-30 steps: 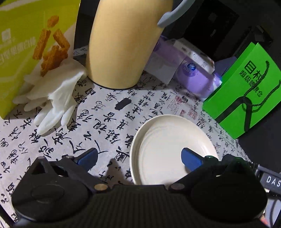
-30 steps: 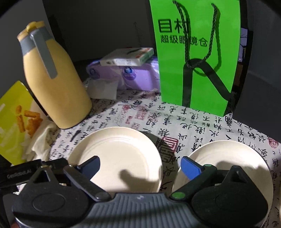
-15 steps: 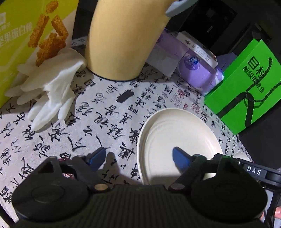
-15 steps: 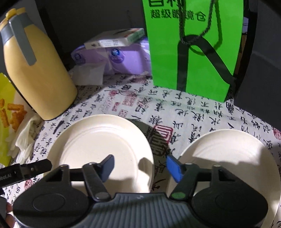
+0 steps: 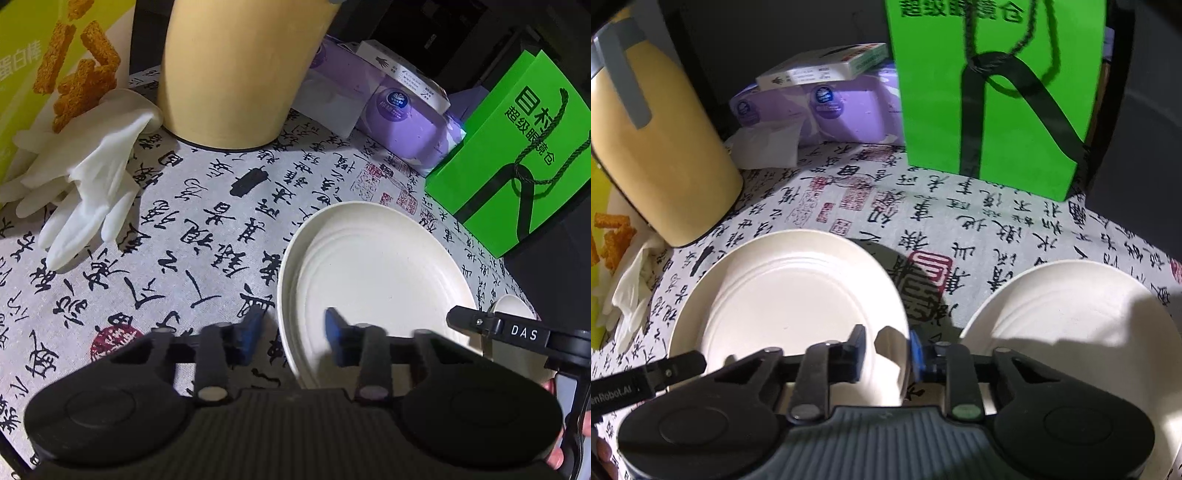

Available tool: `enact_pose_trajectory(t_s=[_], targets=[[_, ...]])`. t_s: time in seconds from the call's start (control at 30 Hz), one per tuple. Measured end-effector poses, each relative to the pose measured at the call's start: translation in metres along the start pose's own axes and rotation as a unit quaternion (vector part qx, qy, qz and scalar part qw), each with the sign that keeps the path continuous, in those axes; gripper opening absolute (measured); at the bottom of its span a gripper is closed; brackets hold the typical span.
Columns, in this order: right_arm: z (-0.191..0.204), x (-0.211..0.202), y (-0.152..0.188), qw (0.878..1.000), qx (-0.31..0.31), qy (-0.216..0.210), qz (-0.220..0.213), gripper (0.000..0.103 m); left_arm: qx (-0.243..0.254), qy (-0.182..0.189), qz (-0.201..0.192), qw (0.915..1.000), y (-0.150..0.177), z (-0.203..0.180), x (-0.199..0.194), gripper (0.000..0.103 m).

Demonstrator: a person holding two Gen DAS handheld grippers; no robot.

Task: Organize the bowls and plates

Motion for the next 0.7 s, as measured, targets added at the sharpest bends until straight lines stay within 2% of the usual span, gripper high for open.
enact_pose_trajectory(t_s=[0.03,0.07,0.1,0.43,0.7], targets=[[-0.001,0.001,0.000,1.000,0.003,0.001,0.001,0.017,0.001,-0.002,-0.001,1.0000,0.000,0.000,0.000,0.024],[-0.002,0.001,0.001,1.000,0.005,0.002,0.001,0.014,0.001,-0.005,0.000,1.0000,0.000,0.000,0.001,0.013],[-0.003,0.001,0.001,1.000,0.007,0.004,0.001,0.013,-0.002,-0.008,-0.003,1.0000,0.000,0.002,0.002,0.011],[-0.001,0.001,0.002,1.000,0.008,0.010,-0.005,0.010,0.000,-0.012,-0.010,0.9999,0.000,0.001,0.002,0.011],[-0.001,-0.008,0.000,1.000,-0.001,0.003,-0.029,0.007,-0.001,-0.018,-0.015,0.9997,-0.001,0.002,-0.001,0.011]])
Point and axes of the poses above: each gripper's, at about its wrist camera, not at the fingertips, and x roughly the way its jaws point, z to its left, y to its underside, the point moved 2 cm from there along x, roughly the way its jaws point, and after that the axes turned 14 degrees about -x, right-handed, at the moved point
